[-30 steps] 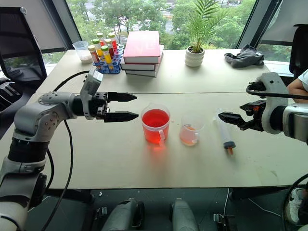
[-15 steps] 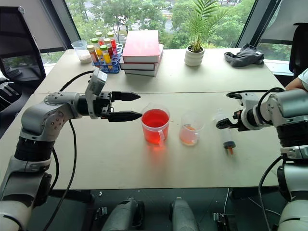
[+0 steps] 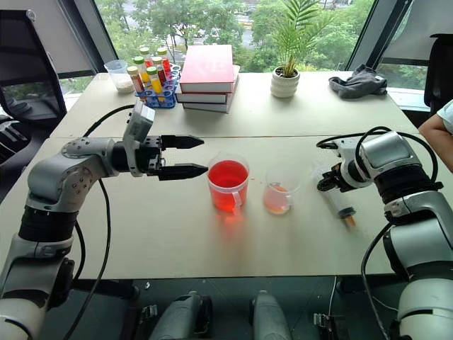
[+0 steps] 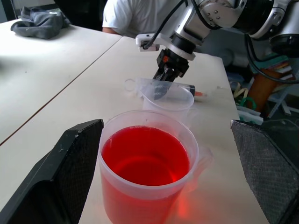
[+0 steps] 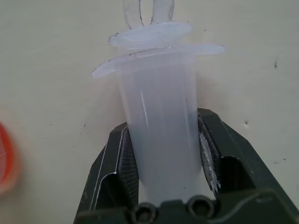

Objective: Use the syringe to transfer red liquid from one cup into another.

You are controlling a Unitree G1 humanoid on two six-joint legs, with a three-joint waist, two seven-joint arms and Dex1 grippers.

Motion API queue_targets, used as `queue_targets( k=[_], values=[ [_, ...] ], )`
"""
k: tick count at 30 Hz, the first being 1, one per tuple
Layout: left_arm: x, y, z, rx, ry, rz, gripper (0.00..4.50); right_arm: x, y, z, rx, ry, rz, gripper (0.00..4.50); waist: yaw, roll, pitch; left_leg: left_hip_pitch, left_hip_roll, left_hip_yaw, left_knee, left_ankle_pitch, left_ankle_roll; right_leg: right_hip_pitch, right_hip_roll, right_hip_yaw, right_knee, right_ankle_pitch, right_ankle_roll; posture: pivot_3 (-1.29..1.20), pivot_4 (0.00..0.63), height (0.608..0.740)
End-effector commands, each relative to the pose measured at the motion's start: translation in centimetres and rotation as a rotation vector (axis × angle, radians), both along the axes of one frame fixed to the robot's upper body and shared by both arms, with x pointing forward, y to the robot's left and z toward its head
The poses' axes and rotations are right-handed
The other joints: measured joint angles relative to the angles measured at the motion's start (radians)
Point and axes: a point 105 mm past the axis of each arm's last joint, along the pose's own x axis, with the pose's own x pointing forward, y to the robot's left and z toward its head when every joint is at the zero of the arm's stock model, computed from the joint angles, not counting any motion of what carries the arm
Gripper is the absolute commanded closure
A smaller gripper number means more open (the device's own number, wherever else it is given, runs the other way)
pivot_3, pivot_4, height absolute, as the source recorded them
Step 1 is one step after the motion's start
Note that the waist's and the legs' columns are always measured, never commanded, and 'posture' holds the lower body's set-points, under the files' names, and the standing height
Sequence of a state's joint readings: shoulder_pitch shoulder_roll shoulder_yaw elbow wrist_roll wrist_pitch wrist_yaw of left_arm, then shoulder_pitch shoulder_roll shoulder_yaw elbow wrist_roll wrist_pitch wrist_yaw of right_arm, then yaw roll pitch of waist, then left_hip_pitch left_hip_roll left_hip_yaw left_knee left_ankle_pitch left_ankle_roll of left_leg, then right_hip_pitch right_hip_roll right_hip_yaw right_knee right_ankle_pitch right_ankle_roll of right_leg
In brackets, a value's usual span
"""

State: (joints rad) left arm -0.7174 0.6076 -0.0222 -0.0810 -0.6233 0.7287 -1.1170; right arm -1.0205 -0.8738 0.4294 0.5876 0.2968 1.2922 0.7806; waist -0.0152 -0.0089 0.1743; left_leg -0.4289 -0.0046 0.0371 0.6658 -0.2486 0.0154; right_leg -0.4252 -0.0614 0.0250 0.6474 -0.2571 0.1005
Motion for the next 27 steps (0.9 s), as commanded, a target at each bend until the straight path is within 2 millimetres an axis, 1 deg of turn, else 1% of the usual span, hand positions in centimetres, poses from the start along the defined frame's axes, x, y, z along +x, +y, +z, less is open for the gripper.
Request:
queue_targets(
  k=[1,2,4,7,8,9,10,12,13,15,17,18,19,20,21,23,24,27],
  values=[
    [-0.2,0.1,1.9,-0.043,-0.054,-0.01,0.0,0.4,0.3,1.3,0.009,-0.033,0.011,3.1,0.001,0.0,0.0,0.0,0.0,0.0,0.0,0.0,0.0,0.0,0.0,0.0,0.0,0.0,0.0,0.0,0.15,0.74],
    [-0.2,0.0,2.1,-0.047,-0.054,-0.014,0.0,0.5,0.1,1.8,0.007,-0.053,0.006,3.1,0.001,0.0,0.0,0.0,0.0,0.0,0.0,0.0,0.0,0.0,0.0,0.0,0.0,0.0,0.0,0.0,0.15,0.74],
    [-0.1,0.0,2.4,-0.055,-0.054,-0.016,0.0,0.9,0.0,3.9,0.004,-0.14,0.011,3.1,0.001,0.0,0.0,0.0,0.0,0.0,0.0,0.0,0.0,0.0,0.0,0.0,0.0,0.0,0.0,0.0,0.15,0.74],
    [0.1,0.1,2.8,-0.058,-0.054,-0.013,0.0,1.7,0.9,8.3,0.006,-0.368,0.083,3.1,0.002,0.001,0.001,0.0,0.0,0.0,0.0,0.0,0.0,0.0,0.0,0.0,0.0,0.0,0.0,0.0,0.15,0.74],
    [0.2,0.1,2.9,-0.06,-0.054,-0.012,0.0,1.6,1.9,9.9,0.051,-0.441,0.122,3.1,0.002,0.001,0.001,0.0,0.0,0.0,0.0,0.0,0.0,0.0,0.0,0.0,0.0,0.0,0.0,0.0,0.15,0.74],
    [0.3,0.1,3.1,-0.064,-0.052,-0.012,0.0,1.3,3.4,11.9,0.123,-0.526,0.176,3.1,0.003,0.001,0.001,0.0,0.0,0.0,0.0,0.0,0.0,-0.001,0.0,0.0,0.0,0.0,0.0,0.0,0.15,0.74],
    [0.5,0.2,3.2,-0.067,-0.049,-0.012,0.0,0.9,5.1,14.2,0.202,-0.633,0.237,3.1,0.003,0.001,0.001,0.0,0.0,0.0,-0.001,0.0,0.0,-0.001,0.0,0.0,0.0,0.0,0.0,0.0,0.15,0.74],
    [0.6,0.2,3.3,-0.065,-0.047,-0.016,0.0,0.0,7.4,17.9,0.282,-0.858,0.322,3.1,0.001,0.001,0.001,-0.001,0.0,-0.001,-0.001,0.0,0.0,-0.001,0.0,0.0,0.0,0.0,0.0,0.0,0.15,0.74],
    [0.7,0.3,3.3,-0.063,-0.048,-0.017,0.0,-0.6,8.4,19.3,0.327,-0.957,0.349,3.1,-0.001,0.001,0.001,-0.001,0.001,-0.001,-0.001,0.0,0.0,-0.001,0.0,0.0,0.001,0.0,0.0,0.0,0.15,0.74],
    [0.8,0.3,3.4,-0.058,-0.05,-0.02,0.0,-1.7,10.2,21.0,0.427,-1.078,0.398,3.1,0.001,0.001,0.001,0.0,0.001,-0.001,-0.001,0.0,0.0,-0.001,0.0,0.0,0.001,0.0,0.0,0.0,0.15,0.74],
    [0.9,0.3,3.6,-0.055,-0.053,-0.024,0.0,-3.2,12.3,22.0,0.53,-1.194,0.479,3.1,0.002,0.001,0.0,0.0,0.001,-0.001,-0.001,0.0,0.0,-0.001,0.0,-0.001,0.001,0.0,0.0,0.0,0.15,0.74],
    [0.9,0.3,3.7,-0.053,-0.055,-0.027,0.0,-4.1,13.3,22.4,0.621,-1.235,0.518,3.1,0.004,0.001,0.0,0.0,0.0,-0.001,0.0,0.0,0.0,-0.001,0.0,-0.001,0.002,0.0,0.0,0.0,0.15,0.74],
    [0.9,0.3,3.8,-0.052,-0.056,-0.03,0.0,-4.7,13.9,22.5,0.684,-1.26,0.539,3.1,0.005,0.0,0.0,0.0,0.0,-0.001,0.0,0.0,0.0,0.0,-0.001,-0.001,0.002,0.0,0.0,0.0,0.15,0.74],
    [0.9,0.3,3.9,-0.05,-0.059,-0.033,0.0,-5.2,14.5,22.3,0.74,-1.273,0.557,3.1,0.005,0.0,0.0,0.0,0.0,-0.002,0.0,0.0,0.0,0.0,-0.001,-0.001,0.001,0.0,0.0,0.0,0.15,0.74],
    [1.0,0.3,4.0,-0.049,-0.06,-0.035,0.0,-5.3,15.1,21.8,0.768,-1.278,0.563,3.1,0.005,0.0,0.0,0.0,0.0,-0.001,0.0,0.0,0.0,0.0,-0.001,-0.001,0.001,0.0,0.0,0.0,0.15,0.74],
    [0.9,0.4,4.4,-0.048,-0.064,-0.045,0.0,-5.4,16.6,20.3,0.758,-1.318,0.588,3.1,0.005,0.0,0.0,0.0,0.0,-0.001,0.0,0.0,0.0,0.0,-0.001,-0.001,0.001,0.0,0.0,0.0,0.15,0.74],
    [0.8,0.4,4.5,-0.046,-0.063,-0.049,0.0,-5.5,17.2,19.7,0.788,-1.318,0.592,3.1,0.004,0.0,0.0,0.0,-0.001,-0.002,0.0,0.0,0.0,0.001,-0.001,-0.001,0.001,0.0,0.0,0.0,0.15,0.74],
    [0.6,0.3,4.8,-0.04,-0.067,-0.072,0.0,-5.5,18.7,16.5,0.782,-1.312,0.648,3.1,0.0,0.0,0.0,0.0,0.0,-0.001,0.0,0.0,0.0,0.0,-0.001,-0.001,0.001,0.0,0.0,0.0,0.15,0.74]
  ],
)
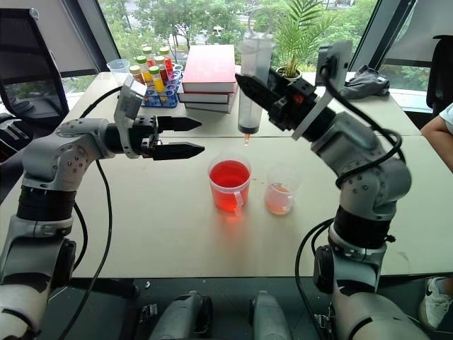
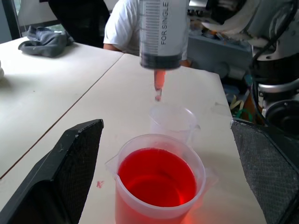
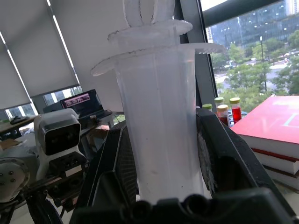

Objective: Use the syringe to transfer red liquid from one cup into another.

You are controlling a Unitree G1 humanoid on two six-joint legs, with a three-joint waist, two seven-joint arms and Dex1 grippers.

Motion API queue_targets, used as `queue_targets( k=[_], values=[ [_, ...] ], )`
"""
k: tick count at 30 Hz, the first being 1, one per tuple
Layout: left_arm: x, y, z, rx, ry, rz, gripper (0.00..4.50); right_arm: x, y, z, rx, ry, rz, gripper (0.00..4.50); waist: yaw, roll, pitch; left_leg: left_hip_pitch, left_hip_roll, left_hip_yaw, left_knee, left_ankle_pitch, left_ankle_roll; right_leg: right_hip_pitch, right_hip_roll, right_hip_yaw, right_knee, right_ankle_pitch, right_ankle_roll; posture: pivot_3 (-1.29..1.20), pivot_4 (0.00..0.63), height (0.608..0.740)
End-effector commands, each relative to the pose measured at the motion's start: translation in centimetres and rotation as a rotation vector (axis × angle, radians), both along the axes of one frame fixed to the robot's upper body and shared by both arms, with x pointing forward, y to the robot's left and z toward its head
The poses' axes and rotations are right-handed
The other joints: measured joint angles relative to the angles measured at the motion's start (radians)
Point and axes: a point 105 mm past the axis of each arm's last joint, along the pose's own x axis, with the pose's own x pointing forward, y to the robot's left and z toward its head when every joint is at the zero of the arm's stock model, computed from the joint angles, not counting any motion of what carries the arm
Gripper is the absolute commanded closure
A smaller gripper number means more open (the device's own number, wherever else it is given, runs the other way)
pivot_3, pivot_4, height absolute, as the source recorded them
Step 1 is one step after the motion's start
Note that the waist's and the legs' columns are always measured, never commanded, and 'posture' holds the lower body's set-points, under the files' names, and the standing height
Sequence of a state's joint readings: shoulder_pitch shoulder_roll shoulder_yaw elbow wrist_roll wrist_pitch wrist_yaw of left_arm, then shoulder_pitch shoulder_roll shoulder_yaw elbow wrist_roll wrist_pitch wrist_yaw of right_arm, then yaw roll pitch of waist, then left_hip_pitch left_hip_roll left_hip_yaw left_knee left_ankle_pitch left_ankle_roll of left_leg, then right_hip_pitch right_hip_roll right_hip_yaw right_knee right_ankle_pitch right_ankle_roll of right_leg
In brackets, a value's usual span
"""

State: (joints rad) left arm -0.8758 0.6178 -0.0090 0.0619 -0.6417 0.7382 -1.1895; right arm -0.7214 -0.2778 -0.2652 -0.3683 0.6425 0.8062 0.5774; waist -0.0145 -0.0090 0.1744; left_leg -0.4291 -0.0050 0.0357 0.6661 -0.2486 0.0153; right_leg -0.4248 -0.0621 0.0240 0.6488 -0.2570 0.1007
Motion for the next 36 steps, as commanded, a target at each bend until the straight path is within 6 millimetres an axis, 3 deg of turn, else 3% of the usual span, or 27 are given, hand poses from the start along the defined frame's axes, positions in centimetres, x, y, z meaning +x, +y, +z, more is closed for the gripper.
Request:
queue_targets(
  k=[1,6,16,24,27,34,36],
  values=[
    [-0.6,0.0,1.5,0.001,-0.046,-0.032,0.0,-0.7,1.3,-1.6,-0.016,-0.099,0.021,3.1,-0.001,0.0,0.0,0.0,0.0,0.0,0.0,0.0,0.0,0.0,0.0,0.0,0.0,0.0,0.0,0.0,0.15,0.74],
    [-0.7,-0.6,2.1,0.007,-0.065,-0.062,0.0,-0.3,2.5,-4.9,-0.031,-0.089,0.003,3.1,-0.001,0.0,0.0,0.0,0.0,0.0,0.0,0.0,0.0,0.0,0.001,0.0,0.001,0.0,0.0,0.0,0.15,0.74],
    [-0.1,-3.5,3.9,-0.062,-0.1,-0.103,0.0,0.0,3.0,-7.0,-0.055,-0.077,-0.026,3.1,0.001,0.0,0.0,0.001,0.0,0.0,0.001,0.0,0.0,0.0,0.001,0.0,0.001,0.0,0.0,0.0,0.15,0.74],
    [0.4,-4.6,4.2,-0.087,-0.11,-0.112,0.0,-0.2,3.3,-7.9,-0.085,-0.066,-0.018,3.1,-0.001,0.0,0.0,0.001,0.0,0.0,0.0,0.0,0.0,0.0,0.002,0.0,0.001,0.0,0.0,0.0,0.15,0.74],
    [0.6,-4.8,4.2,-0.096,-0.1,-0.115,0.92,-0.2,3.4,-8.0,-0.094,-0.065,-0.017,3.1,0.0,0.0,0.0,0.001,0.0,0.0,0.0,0.0,0.0,0.0,0.002,0.0,0.001,0.0,0.0,0.0,0.15,0.74],
    [0.3,-5.0,4.0,-0.092,-0.094,-0.133,4.48,-0.2,3.4,-8.1,-0.107,-0.065,-0.016,3.1,0.0,0.0,0.0,0.001,0.0,0.0,0.0,0.0,0.0,0.0,0.002,0.0,0.001,0.0,0.0,0.0,0.15,0.74],
    [0.3,-5.0,4.0,-0.089,-0.099,-0.134,4.48,-0.2,3.4,-8.1,-0.111,-0.062,-0.013,3.1,0.0,0.0,0.0,0.001,0.0,0.0,0.0,0.0,0.0,0.0,0.002,0.0,0.001,0.0,0.0,0.0,0.15,0.74]
  ],
)
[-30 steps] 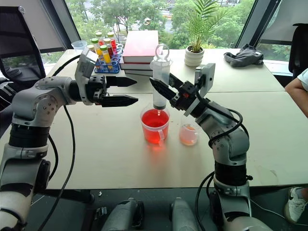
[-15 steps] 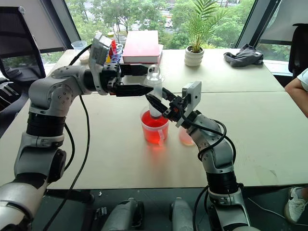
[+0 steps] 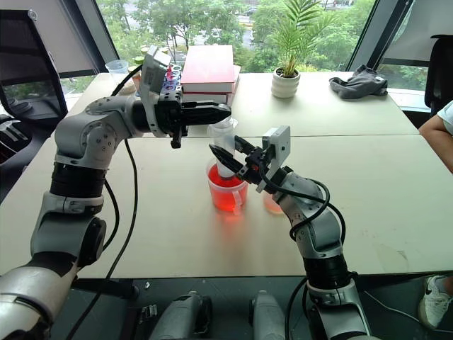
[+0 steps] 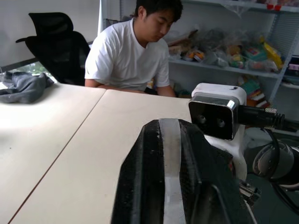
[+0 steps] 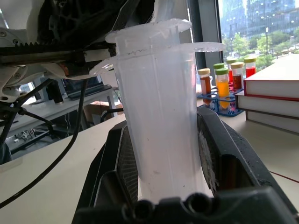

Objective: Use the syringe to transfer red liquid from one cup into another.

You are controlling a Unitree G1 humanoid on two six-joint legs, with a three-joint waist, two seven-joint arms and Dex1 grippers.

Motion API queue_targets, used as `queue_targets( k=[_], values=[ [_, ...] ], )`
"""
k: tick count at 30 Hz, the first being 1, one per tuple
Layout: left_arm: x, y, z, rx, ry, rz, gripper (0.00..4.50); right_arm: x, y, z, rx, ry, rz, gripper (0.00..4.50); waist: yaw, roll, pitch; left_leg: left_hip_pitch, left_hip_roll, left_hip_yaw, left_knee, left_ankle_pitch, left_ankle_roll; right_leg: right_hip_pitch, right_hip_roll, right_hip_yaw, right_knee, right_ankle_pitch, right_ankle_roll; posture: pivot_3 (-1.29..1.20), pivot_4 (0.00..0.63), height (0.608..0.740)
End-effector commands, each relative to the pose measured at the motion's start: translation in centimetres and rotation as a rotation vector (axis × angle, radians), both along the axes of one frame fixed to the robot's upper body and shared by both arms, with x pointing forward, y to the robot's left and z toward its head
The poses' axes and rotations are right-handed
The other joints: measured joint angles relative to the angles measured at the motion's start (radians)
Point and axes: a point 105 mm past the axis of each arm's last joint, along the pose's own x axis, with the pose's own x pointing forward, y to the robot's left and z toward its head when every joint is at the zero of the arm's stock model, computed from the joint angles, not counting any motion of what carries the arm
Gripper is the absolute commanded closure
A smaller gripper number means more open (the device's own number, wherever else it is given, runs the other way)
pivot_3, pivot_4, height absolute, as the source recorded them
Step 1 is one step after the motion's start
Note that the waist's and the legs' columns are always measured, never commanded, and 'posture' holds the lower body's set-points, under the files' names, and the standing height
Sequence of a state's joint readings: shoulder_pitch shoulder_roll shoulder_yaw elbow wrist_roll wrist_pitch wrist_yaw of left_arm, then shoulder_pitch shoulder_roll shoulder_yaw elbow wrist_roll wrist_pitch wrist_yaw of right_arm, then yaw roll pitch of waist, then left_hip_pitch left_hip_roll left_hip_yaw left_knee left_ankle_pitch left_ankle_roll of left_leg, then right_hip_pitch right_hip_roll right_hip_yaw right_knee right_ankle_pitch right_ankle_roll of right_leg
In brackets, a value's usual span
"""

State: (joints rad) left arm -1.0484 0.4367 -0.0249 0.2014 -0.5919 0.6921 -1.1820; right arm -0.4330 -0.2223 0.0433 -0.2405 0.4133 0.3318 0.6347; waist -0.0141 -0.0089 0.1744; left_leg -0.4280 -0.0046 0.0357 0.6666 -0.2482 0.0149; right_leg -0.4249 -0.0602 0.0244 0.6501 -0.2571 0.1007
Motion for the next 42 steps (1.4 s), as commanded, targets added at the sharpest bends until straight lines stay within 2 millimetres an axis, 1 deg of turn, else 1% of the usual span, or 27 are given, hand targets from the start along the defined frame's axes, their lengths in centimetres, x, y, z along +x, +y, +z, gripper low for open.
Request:
queue_targets(
  k=[1,8,20,29,42],
  values=[
    [-0.8,-0.5,1.2,0.007,-0.059,-0.035,4.48,-0.4,-0.1,1.1,0.002,-0.052,0.002,3.1,0.0,0.0,0.0,0.0,0.0,0.0,0.0,0.0,0.0,0.0,0.0,0.0,0.0,0.0,0.0,0.0,0.15,0.74],
    [-0.4,-0.1,2.7,-0.005,-0.111,-0.009,4.48,-0.4,0.2,0.4,-0.015,-0.015,0.025,3.1,0.0,0.0,0.0,0.0,0.0,0.0,0.0,0.0,0.0,0.0,0.0,0.0,0.0,0.0,0.0,0.0,0.15,0.74],
    [0.2,0.5,4.4,-0.014,-0.181,0.02,4.48,-0.4,0.6,-1.2,-0.038,0.046,0.051,3.1,0.0,0.0,0.0,0.0,0.0,0.0,0.0,0.0,0.0,0.0,0.0,0.0,0.0,0.0,0.0,0.0,0.15,0.74],
    [0.5,0.8,5.5,-0.025,-0.214,0.028,4.48,-0.5,0.6,-1.5,-0.042,0.057,0.057,3.1,0.0,0.0,0.0,0.0,0.0,0.0,0.0,0.0,0.0,0.0,0.0,0.0,0.0,0.0,0.0,0.0,0.15,0.74],
    [0.9,0.9,6.1,-0.044,-0.239,0.046,4.48,-0.6,0.7,-1.4,-0.043,0.053,0.065,3.1,0.0,0.0,0.0,0.0,0.0,0.0,0.0,0.0,0.0,0.0,0.0,0.0,0.0,0.0,0.0,0.0,0.15,0.74]
  ],
)
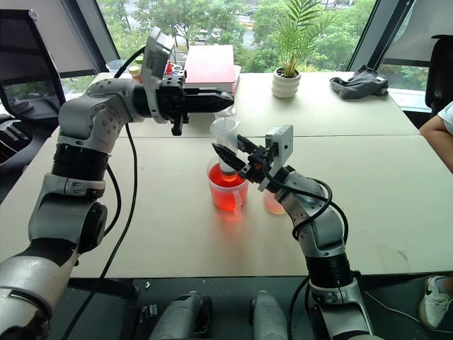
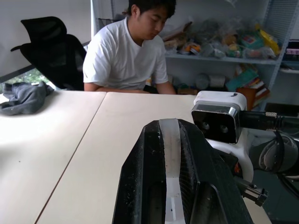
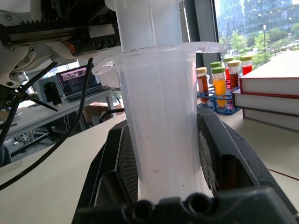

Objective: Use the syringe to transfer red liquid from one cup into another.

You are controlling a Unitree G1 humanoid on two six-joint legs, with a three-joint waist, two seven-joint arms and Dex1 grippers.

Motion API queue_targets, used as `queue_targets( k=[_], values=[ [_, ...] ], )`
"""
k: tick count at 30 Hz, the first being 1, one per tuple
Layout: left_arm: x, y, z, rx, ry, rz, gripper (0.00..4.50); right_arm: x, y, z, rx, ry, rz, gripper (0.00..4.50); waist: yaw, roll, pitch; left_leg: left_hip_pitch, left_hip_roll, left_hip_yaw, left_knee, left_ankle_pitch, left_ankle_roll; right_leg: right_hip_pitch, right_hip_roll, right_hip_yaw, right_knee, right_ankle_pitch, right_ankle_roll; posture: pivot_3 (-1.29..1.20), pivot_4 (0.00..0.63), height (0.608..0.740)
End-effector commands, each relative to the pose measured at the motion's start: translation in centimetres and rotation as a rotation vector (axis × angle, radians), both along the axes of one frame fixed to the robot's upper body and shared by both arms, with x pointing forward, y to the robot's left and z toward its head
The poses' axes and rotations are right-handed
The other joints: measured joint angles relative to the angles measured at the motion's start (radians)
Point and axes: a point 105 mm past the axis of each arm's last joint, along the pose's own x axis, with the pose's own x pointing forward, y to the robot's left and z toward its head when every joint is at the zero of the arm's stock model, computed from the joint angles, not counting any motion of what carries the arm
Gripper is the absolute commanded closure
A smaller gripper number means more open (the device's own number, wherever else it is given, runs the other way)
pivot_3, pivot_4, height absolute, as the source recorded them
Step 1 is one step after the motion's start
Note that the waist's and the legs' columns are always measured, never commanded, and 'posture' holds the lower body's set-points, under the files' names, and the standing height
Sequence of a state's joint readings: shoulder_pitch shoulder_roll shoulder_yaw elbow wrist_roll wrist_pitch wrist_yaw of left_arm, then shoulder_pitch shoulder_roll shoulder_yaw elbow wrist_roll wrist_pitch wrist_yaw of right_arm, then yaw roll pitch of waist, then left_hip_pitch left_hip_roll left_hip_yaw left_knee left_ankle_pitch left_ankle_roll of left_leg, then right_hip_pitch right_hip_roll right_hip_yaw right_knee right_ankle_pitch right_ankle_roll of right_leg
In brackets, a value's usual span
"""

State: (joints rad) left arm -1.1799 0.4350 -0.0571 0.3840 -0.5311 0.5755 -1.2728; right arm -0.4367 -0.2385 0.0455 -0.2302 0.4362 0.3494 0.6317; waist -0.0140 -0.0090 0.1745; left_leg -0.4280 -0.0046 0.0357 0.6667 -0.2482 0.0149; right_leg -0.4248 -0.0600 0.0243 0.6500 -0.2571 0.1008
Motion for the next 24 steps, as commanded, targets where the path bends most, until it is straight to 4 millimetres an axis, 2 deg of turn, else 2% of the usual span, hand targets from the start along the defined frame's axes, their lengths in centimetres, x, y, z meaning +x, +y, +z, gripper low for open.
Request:
queue_targets(
  k=[1,16,20,23,24],
  values=[
    [-0.2,1.3,4.4,-0.077,-0.163,0.069,4.48,-0.8,0.9,-1.1,-0.04,0.025,0.06,3.1,0.0,0.0,0.0,0.0,0.0,0.0,0.0,0.0,0.0,0.0,0.0,0.0,0.0,0.0,0.0,0.0,0.15,0.74],
    [-0.2,1.2,4.0,-0.088,-0.139,0.063,4.48,-0.7,0.9,-0.2,-0.038,-0.005,0.064,3.1,0.0,0.0,0.0,0.0,0.0,0.0,0.0,0.0,0.0,0.0,0.0,0.0,0.0,0.0,0.0,0.0,0.15,0.74],
    [-0.3,1.2,3.5,-0.079,-0.116,0.057,2.9,-0.6,0.7,0.9,-0.032,-0.036,0.055,3.1,-0.001,0.0,0.0,0.0,0.0,0.0,0.0,0.0,0.0,0.0,0.0,0.0,0.0,0.0,0.0,0.0,0.15,0.74],
    [-0.3,1.3,3.0,-0.067,-0.112,0.06,1.37,-0.5,0.4,1.9,-0.025,-0.067,0.045,3.1,-0.001,0.0,0.0,0.0,0.0,0.0,0.0,0.0,0.0,0.0,0.0,0.0,0.0,0.0,0.0,0.0,0.15,0.74],
    [-0.4,1.3,2.7,-0.055,-0.125,0.059,0.66,-0.5,0.3,2.5,-0.018,-0.081,0.041,3.1,-0.001,0.0,0.0,0.0,0.0,0.0,0.0,0.0,0.0,0.0,0.0,0.0,0.0,0.0,0.0,0.0,0.15,0.74]
  ],
)
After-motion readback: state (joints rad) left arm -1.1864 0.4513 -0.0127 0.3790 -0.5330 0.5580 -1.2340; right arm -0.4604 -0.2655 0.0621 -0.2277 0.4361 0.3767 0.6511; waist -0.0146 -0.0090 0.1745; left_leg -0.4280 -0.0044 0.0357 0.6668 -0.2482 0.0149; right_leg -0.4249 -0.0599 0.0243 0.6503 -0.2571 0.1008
